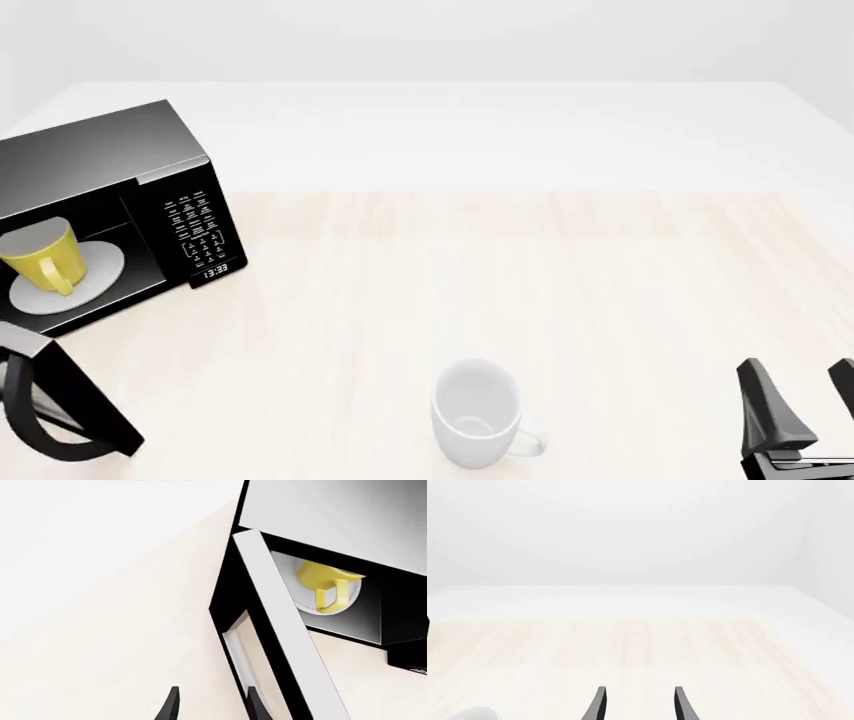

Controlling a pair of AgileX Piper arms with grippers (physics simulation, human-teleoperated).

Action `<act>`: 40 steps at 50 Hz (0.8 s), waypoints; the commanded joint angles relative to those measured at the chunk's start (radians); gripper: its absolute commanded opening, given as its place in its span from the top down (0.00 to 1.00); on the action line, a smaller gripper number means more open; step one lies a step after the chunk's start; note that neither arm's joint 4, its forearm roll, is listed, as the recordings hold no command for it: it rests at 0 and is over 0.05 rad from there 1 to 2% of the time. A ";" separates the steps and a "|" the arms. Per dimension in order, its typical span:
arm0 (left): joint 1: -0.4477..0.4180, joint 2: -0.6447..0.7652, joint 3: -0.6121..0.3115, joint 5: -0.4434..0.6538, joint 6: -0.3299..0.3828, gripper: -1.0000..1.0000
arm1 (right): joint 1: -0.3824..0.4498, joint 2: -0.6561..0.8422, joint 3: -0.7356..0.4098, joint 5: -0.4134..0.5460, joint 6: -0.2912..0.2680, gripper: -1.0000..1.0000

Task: Put the yellow and white mug in the microwave and close it.

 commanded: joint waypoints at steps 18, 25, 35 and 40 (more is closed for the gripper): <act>-0.070 -0.007 0.000 -0.018 -0.021 0.00 | 0.000 0.000 0.000 0.000 0.000 0.00; -0.077 -0.004 0.002 -0.025 -0.024 0.00 | 0.000 0.000 0.000 0.000 0.000 0.00; -0.100 -0.008 0.002 -0.032 -0.032 0.00 | 0.000 0.000 0.000 0.000 0.000 0.00; -0.106 -0.012 -0.002 -0.031 -0.033 0.00 | 0.000 0.000 0.000 0.000 0.000 0.00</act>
